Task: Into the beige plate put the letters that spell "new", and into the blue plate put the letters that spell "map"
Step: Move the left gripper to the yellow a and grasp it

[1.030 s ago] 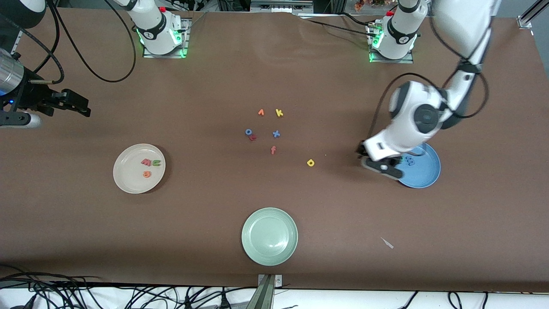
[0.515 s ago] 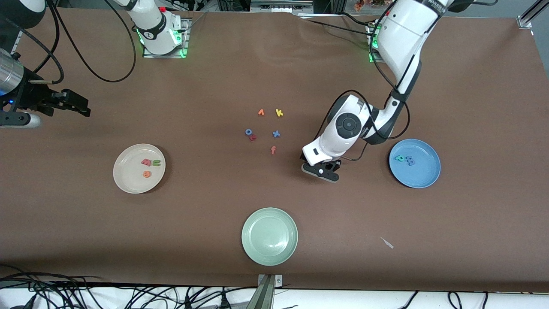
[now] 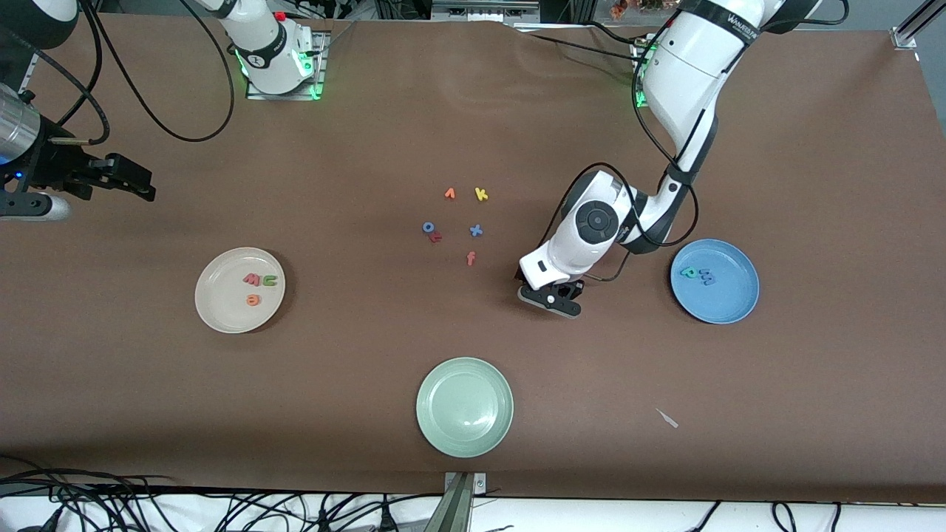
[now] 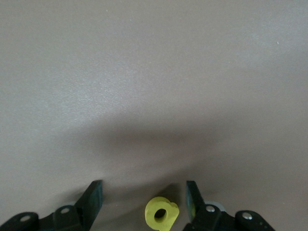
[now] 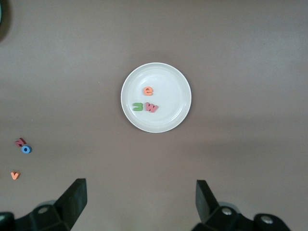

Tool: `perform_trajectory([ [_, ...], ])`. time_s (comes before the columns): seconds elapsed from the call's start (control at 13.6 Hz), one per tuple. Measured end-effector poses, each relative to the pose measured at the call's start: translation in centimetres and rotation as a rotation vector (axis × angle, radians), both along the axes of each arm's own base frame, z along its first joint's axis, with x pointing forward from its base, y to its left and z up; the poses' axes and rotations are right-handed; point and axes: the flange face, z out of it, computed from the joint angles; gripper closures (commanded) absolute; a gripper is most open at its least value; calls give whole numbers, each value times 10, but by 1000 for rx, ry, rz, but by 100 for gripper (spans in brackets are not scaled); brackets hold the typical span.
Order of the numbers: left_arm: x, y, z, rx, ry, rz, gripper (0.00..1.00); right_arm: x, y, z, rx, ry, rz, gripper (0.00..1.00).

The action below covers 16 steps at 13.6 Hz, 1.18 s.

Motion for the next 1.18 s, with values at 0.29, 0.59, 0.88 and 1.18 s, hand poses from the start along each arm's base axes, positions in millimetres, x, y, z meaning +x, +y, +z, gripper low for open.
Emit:
perform_trajectory([
  [0.29, -4, -6, -1, 5, 0, -12, 21, 0, 0, 0, 0, 0, 0, 0],
  [0.59, -11, -5, -7, 14, 13, -16, 17, 0, -1, 0, 0, 0, -2, 0],
  [0.88, -16, -4, -11, 19, 22, -20, 53, 0, -2, 0, 0, 0, -3, 0],
  [1.18, -19, -9, -6, 19, 18, -34, 70, 0, -2, 0, 0, 0, -4, 0],
])
